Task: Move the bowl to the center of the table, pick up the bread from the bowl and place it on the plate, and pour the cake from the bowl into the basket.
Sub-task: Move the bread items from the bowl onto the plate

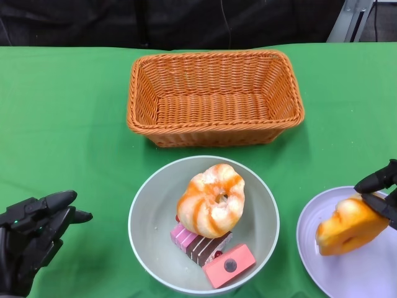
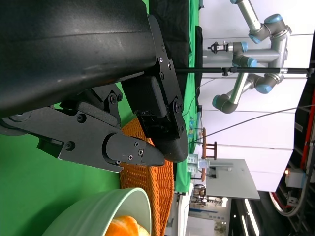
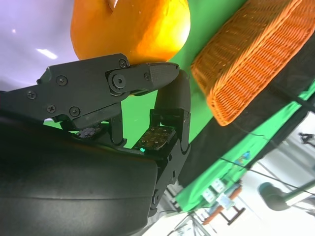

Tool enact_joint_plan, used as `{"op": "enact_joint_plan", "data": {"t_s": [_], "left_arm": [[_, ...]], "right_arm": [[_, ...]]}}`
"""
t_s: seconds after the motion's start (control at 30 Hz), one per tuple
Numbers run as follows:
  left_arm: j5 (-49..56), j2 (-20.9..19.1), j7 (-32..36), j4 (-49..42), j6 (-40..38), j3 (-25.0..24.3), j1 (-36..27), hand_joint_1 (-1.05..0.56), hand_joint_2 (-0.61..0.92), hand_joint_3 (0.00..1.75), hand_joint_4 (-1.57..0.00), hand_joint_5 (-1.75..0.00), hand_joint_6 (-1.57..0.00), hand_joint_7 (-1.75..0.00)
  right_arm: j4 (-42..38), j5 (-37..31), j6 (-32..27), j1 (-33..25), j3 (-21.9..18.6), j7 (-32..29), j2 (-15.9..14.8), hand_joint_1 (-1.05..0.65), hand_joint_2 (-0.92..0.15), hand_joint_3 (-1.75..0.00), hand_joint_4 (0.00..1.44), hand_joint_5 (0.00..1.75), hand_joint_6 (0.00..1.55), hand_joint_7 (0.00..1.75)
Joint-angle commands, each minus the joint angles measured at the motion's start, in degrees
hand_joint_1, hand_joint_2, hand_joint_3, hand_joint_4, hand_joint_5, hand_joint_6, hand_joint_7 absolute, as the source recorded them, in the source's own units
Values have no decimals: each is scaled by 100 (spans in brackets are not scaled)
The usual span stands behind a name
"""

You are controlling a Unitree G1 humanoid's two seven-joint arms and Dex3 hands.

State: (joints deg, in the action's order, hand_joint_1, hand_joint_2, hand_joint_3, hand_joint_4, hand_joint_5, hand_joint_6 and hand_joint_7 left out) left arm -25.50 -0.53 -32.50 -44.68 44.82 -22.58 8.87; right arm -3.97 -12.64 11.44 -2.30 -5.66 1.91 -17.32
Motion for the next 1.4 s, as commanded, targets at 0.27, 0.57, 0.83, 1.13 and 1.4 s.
{"op": "enact_joint_plan", "data": {"t_s": [0.27,0.57,0.83,1.13,1.4], "left_arm": [[-5,-84,11,-26,82,-28,0,-29,92,14,-93,-83,-130,-1],[-17,-96,-16,-25,71,-30,-9,-30,92,14,-94,-81,-129,0],[-60,-88,-80,-40,67,-35,-17,-30,92,13,-94,-81,-129,0],[-138,-89,-243,-92,76,-75,-7,-30,92,13,-92,-80,-128,0],[-141,-94,-230,-99,88,-62,-10,-30,92,13,-93,-80,-128,0]], "right_arm": [[774,47,-1845,45,-33,536,-184,-22,-92,-17,71,141,69,95],[1102,49,-2850,118,28,731,-176,-19,-92,-17,70,133,69,90],[1073,83,-2964,96,94,805,-172,-17,-92,-18,70,127,70,82],[1056,22,-3253,146,187,706,-102,-21,-92,-18,76,97,78,46],[927,136,-2916,97,174,626,-66,-24,-92,-18,77,50,83,10]]}}
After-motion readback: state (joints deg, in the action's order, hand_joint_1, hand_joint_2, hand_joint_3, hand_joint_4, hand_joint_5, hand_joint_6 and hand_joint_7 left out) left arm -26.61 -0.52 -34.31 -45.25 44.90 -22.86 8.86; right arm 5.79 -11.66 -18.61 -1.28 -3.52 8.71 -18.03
